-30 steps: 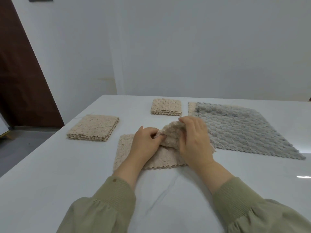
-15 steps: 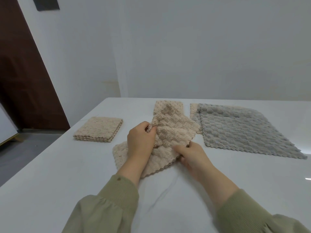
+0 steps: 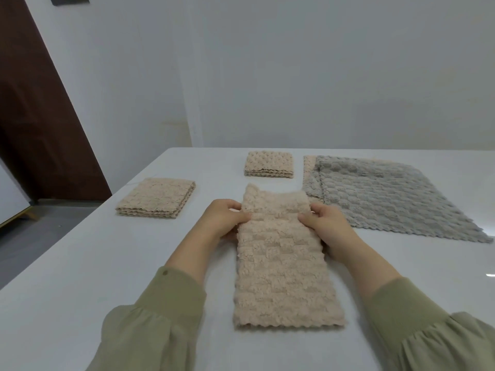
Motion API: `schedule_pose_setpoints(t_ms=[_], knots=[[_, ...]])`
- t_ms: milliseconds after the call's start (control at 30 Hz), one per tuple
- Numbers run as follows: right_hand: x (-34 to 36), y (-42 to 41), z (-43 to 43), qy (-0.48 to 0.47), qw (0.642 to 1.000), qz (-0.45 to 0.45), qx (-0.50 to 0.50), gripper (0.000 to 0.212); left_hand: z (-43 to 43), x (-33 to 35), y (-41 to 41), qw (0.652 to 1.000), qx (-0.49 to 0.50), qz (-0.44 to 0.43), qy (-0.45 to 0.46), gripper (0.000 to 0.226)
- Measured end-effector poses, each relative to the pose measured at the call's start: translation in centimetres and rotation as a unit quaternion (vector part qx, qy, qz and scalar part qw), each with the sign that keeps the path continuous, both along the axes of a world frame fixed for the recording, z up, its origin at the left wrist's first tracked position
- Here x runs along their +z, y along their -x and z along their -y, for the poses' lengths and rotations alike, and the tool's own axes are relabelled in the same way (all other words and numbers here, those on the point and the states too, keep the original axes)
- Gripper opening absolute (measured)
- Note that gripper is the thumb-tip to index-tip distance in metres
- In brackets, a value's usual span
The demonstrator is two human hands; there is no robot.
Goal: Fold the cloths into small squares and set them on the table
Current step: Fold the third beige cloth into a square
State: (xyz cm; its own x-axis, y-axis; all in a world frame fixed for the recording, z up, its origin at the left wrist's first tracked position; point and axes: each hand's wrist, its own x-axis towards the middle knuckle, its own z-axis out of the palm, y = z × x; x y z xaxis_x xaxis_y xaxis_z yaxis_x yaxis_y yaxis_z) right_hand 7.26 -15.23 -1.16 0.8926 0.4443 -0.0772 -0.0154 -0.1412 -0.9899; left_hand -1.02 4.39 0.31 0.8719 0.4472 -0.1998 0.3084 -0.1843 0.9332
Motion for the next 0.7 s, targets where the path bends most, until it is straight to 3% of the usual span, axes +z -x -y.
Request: schedule_pose_setpoints(t_ms=[100,233,333,467,533,633,700], knots=[[-0.5,0.0,-0.7,0.071,0.989,0.121,-0.038,0.021,0.2,-0.9,-0.5,0.993,0.049,0.046,-0.095,0.009],[0.1,0.2,-0.8,0.039,0.988,0.144,-0.039,0.039,0.3,-0.8,-0.5,0.988,0.079,0.077,-0.108,0.005],[1.1,0.0,0.0,0.049,0.983,0.166,-0.063,0.038,0.4,-0.1,-0.2,0.989,0.09,0.094,-0.07,0.011],[2.3,-0.1,1.1,0.02,0.995,0.097,-0.009,0.04,0.7,0.7,0.2,0.99,0.092,0.102,0.0,0.009],[2.0,-0.4,1.3,0.002,0.998,0.067,0.001,0.028,1.0,0.9,0.4,0.989,0.085,0.118,0.026,0.007],[1.7,-0.2,1.0,-0.1,0.995,0.021,-0.008,0.012,1.2,1.0,0.1,0.982,0.077,0.152,0.08,0.009],[1.7,-0.3,0.7,-0.188,0.982,0.001,-0.008,0.019,1.1,1.1,-0.1,0.973,0.073,0.177,0.133,0.012]])
